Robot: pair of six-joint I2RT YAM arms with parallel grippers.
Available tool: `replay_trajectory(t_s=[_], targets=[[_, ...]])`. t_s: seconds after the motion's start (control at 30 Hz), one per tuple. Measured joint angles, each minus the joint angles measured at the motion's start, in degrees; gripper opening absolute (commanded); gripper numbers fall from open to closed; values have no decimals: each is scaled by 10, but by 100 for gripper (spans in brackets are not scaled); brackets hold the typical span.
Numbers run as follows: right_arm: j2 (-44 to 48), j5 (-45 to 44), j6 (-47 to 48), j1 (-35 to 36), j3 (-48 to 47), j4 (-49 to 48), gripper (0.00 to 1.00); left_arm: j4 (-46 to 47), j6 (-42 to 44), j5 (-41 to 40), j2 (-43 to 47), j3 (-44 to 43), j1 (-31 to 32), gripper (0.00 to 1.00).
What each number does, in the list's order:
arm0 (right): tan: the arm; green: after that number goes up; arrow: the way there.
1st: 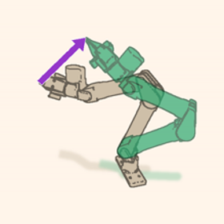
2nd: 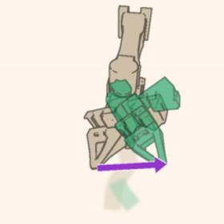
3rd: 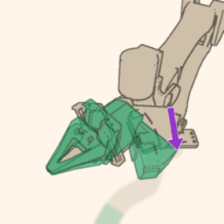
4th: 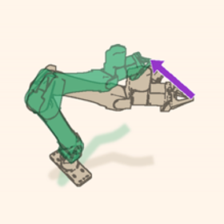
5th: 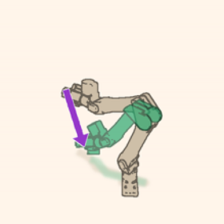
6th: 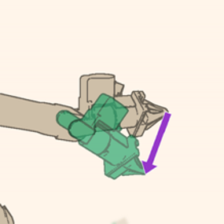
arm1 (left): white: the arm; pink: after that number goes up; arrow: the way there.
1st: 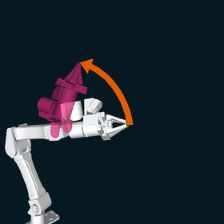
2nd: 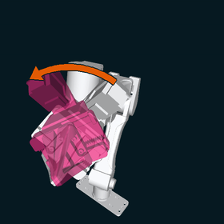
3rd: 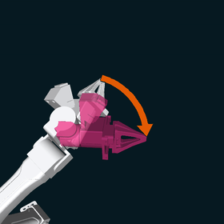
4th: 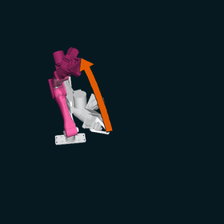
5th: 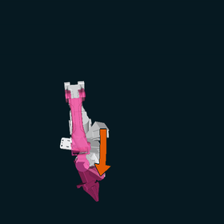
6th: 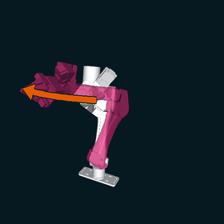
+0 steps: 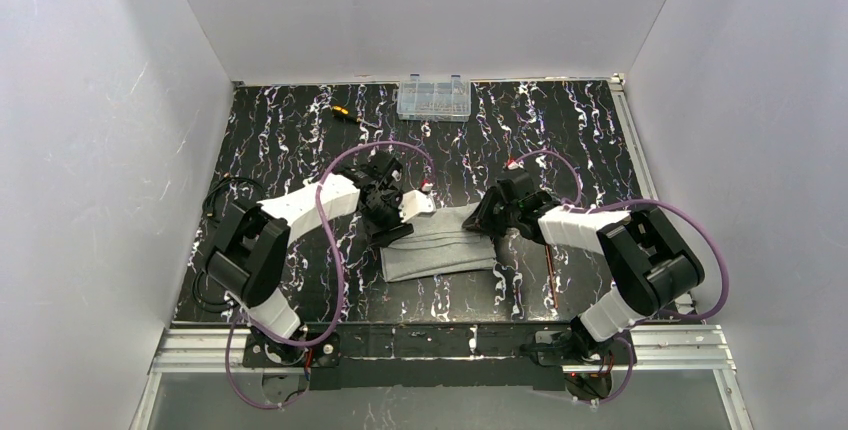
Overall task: Fold the napkin into a case and place the utensils inside
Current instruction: Smooth out the 2/3-rectangle-folded napkin at the center of the board.
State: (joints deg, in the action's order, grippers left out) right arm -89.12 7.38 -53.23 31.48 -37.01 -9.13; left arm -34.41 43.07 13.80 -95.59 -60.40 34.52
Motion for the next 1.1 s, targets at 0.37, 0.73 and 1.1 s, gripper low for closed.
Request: replay_trajectory(t_s=[0.37, 0.73, 1.1], targets=[[23, 25, 16, 0, -14, 35, 30, -23, -72, -19, 53, 4, 0, 55], [27, 119, 72, 0, -67, 64, 27, -35, -61, -163, 191, -69, -3, 98], [-43, 166, 100, -1, -40, 69, 29, -17, -85, -204, 270, -126, -46, 98]])
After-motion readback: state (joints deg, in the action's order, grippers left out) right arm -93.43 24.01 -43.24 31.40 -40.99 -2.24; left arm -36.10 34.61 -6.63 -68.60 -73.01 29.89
